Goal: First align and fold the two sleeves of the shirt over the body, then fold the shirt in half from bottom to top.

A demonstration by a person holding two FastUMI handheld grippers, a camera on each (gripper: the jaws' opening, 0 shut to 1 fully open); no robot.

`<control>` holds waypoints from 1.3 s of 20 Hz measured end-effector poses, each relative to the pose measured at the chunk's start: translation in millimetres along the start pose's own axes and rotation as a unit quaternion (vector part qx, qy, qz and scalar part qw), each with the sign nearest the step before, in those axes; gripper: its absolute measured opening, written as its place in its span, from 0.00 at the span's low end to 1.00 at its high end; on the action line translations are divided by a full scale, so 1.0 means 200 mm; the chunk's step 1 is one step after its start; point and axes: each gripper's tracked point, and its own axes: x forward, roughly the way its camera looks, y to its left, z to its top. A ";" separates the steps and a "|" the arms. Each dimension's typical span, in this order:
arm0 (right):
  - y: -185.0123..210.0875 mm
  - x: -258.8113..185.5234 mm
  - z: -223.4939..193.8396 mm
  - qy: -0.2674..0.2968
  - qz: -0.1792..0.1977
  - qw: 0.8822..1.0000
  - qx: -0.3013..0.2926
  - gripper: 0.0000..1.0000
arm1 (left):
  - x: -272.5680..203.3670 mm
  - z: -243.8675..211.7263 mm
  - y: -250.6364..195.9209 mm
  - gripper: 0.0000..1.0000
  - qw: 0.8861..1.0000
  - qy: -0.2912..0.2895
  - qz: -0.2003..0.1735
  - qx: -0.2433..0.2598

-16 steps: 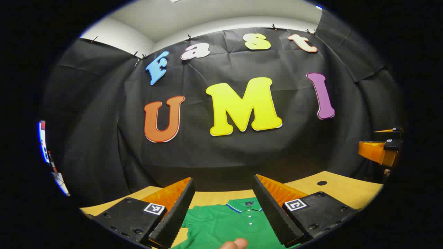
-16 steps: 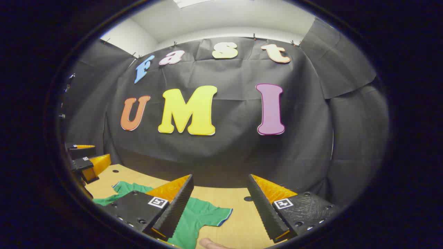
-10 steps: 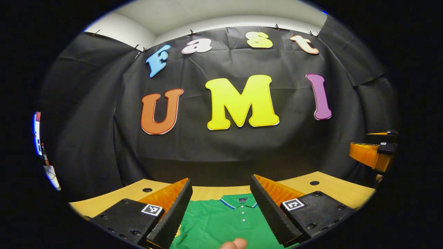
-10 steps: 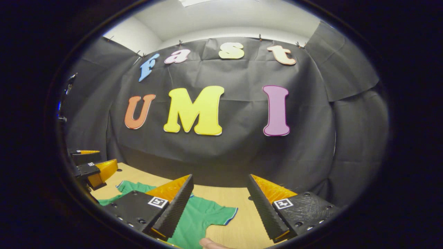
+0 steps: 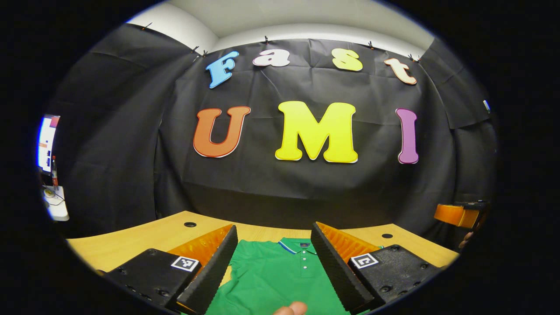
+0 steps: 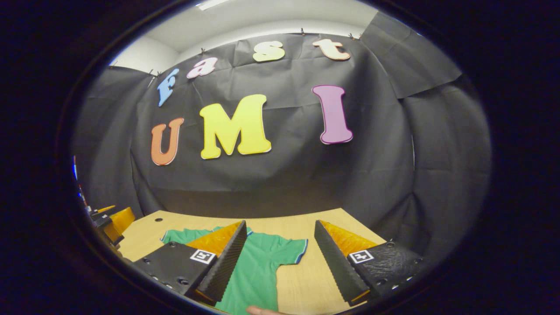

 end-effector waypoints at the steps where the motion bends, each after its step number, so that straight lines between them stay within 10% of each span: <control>1: 0.00 -0.02 0.01 -0.005 -0.006 1.000 -0.011 0.96 | -0.02 0.02 0.01 1.00 1.000 -0.002 0.002 0.004; 10: 0.07 -0.08 0.03 -0.009 -0.022 0.999 -0.038 0.96 | -0.12 0.02 0.03 1.00 1.000 0.005 -0.006 0.021; 26: -0.12 0.74 -0.61 0.178 -0.073 0.979 -0.072 0.95 | -0.10 0.04 0.05 1.00 1.000 0.002 -0.006 0.001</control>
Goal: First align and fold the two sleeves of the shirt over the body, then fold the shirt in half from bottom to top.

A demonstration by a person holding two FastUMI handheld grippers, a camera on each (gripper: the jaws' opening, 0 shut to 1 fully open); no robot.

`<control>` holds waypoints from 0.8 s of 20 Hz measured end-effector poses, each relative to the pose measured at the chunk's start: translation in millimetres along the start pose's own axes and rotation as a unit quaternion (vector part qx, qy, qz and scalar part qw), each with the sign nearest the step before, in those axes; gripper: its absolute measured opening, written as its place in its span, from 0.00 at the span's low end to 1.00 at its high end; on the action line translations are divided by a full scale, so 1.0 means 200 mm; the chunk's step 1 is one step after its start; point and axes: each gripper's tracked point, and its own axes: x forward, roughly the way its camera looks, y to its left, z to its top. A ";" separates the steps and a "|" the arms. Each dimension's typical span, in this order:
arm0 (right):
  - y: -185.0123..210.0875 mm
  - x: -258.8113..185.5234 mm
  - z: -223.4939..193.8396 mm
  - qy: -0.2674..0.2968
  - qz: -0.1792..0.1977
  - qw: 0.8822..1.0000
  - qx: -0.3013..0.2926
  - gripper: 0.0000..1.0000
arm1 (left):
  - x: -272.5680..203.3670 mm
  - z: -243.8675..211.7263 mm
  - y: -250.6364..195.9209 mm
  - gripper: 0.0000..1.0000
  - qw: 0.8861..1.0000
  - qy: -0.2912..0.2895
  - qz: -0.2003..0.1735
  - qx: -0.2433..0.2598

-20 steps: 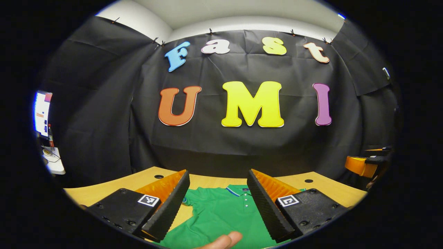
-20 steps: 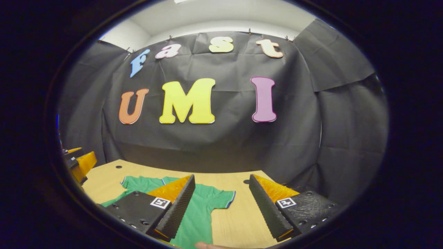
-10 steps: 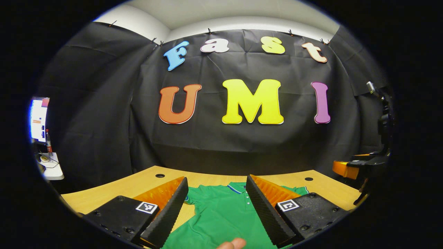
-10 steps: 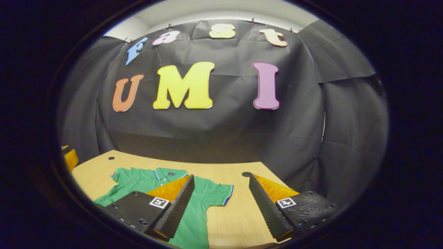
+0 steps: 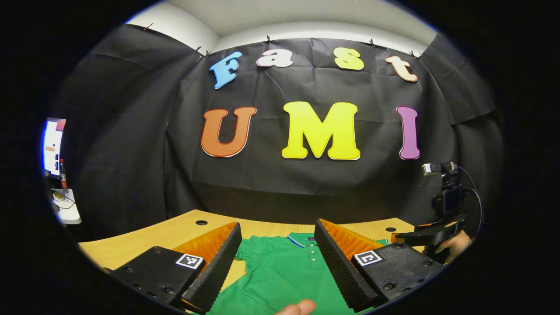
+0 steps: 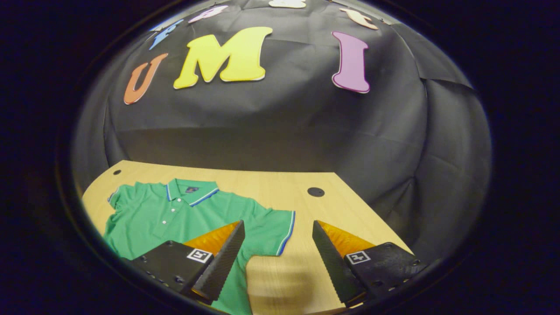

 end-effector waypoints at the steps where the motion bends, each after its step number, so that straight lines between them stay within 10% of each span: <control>1: 0.00 0.05 -0.03 0.011 -0.005 1.000 0.003 0.97 | 0.00 0.02 -0.02 1.00 1.000 -0.005 -0.006 -0.004; 9: 0.00 0.32 -0.26 0.120 -0.016 0.990 0.067 0.88 | 0.01 0.07 0.01 1.00 1.000 -0.017 -0.009 -0.014; 16: 0.00 0.39 -0.34 0.168 0.000 0.978 0.125 0.44 | 0.02 0.05 0.04 1.00 1.000 -0.010 -0.004 -0.019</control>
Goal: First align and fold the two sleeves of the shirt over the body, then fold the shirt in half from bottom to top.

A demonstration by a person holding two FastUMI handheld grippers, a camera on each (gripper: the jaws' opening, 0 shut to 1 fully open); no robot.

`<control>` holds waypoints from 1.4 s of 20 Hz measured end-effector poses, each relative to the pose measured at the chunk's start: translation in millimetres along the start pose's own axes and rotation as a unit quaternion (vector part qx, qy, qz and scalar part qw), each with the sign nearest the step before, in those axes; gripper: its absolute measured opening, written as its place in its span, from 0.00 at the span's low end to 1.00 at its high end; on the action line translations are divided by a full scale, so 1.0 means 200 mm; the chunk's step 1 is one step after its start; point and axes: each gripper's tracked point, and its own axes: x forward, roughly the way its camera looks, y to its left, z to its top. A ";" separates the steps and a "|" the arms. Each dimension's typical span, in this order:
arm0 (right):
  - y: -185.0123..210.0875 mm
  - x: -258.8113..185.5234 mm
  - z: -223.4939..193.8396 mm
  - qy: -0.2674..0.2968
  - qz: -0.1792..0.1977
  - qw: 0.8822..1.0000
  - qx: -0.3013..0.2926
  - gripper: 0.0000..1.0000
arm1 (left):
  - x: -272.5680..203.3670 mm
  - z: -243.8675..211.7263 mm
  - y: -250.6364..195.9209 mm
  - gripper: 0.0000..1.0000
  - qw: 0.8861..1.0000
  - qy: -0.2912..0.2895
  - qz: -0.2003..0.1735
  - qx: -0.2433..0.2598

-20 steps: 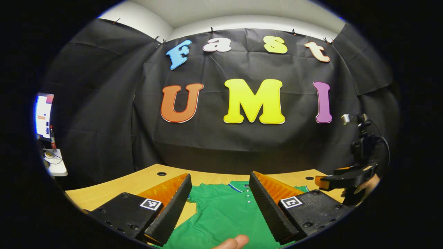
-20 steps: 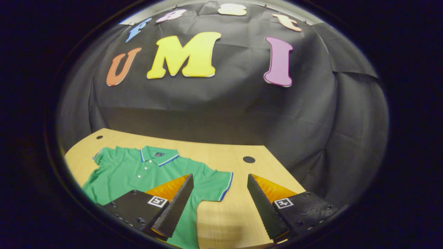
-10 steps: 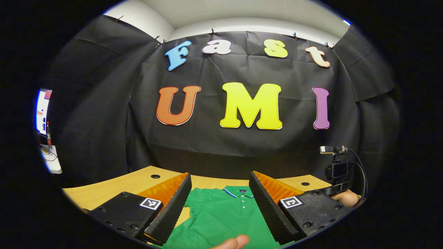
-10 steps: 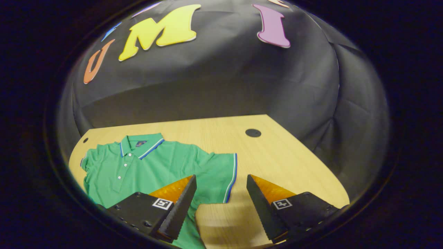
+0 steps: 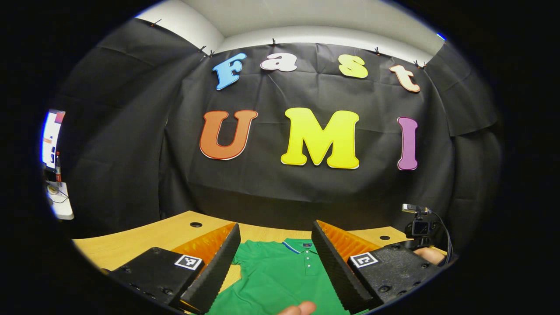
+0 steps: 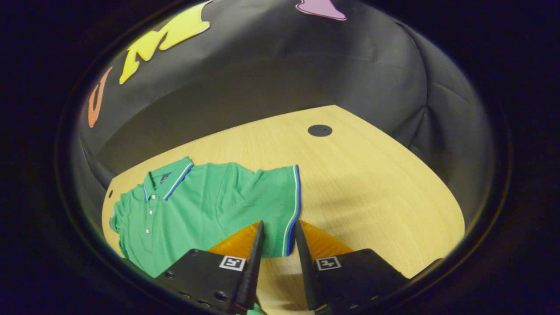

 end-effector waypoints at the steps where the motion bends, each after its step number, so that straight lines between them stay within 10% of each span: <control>1: 0.00 0.01 -0.01 -0.001 -0.005 1.000 -0.013 0.40 | 0.00 0.00 0.01 1.00 1.000 0.001 0.001 0.000; 5: 0.03 0.01 0.00 0.000 0.000 0.999 -0.049 0.01 | 0.01 -0.02 0.02 1.00 1.000 0.008 0.004 -0.002; 15: 0.31 -0.21 0.21 -0.128 -0.023 0.963 -0.238 0.01 | 0.04 -0.07 0.06 1.00 1.000 0.022 0.011 -0.001; 22: 0.70 -0.22 -0.05 -0.133 0.029 0.935 -0.328 0.01 | 0.06 -0.08 0.12 1.00 0.999 0.027 0.021 0.006; 26: 0.80 -0.27 -0.15 -0.129 0.089 0.941 -0.300 0.24 | 0.06 -0.09 0.14 1.00 0.999 0.028 0.028 0.010; 28: 0.80 -0.35 -0.10 -0.157 0.108 0.946 -0.263 0.59 | 0.07 -0.09 0.15 1.00 0.999 0.027 0.031 0.004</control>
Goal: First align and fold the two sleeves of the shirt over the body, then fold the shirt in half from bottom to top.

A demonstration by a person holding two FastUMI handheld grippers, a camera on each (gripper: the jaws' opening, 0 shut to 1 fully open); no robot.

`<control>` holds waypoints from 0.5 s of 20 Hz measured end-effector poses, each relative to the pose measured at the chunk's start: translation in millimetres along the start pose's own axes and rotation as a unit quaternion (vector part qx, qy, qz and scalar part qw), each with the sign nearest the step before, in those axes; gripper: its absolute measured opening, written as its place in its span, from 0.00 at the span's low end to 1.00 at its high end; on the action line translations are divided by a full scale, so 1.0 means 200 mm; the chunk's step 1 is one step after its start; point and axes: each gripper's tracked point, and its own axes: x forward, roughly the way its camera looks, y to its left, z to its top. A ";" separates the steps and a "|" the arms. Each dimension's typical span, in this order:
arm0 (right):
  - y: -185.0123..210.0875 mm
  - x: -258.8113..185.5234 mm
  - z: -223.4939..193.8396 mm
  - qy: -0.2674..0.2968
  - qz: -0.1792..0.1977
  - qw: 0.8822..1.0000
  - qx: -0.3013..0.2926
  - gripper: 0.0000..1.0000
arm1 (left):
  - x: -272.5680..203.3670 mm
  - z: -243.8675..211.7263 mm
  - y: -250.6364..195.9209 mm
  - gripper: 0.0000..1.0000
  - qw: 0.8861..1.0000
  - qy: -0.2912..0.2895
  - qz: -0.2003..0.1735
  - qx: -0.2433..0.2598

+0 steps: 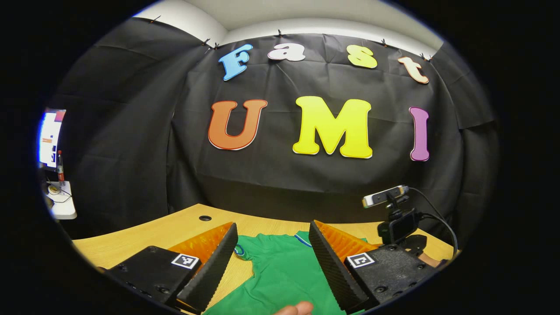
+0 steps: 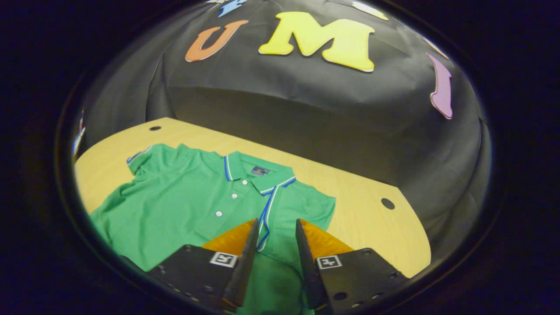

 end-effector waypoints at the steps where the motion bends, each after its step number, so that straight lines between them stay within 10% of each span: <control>1: -0.03 -0.04 0.04 -0.017 -0.005 1.000 0.020 0.73 | 0.01 0.01 0.00 1.00 1.000 -0.005 0.001 -0.007; 3: -0.11 -0.13 0.11 -0.042 -0.015 0.998 0.053 0.99 | 0.04 0.00 -0.02 1.00 1.000 -0.008 -0.005 -0.013; 10: -0.37 -0.58 0.32 -0.121 -0.046 0.988 0.086 0.96 | 0.11 -0.06 0.11 1.00 1.000 0.002 0.023 -0.015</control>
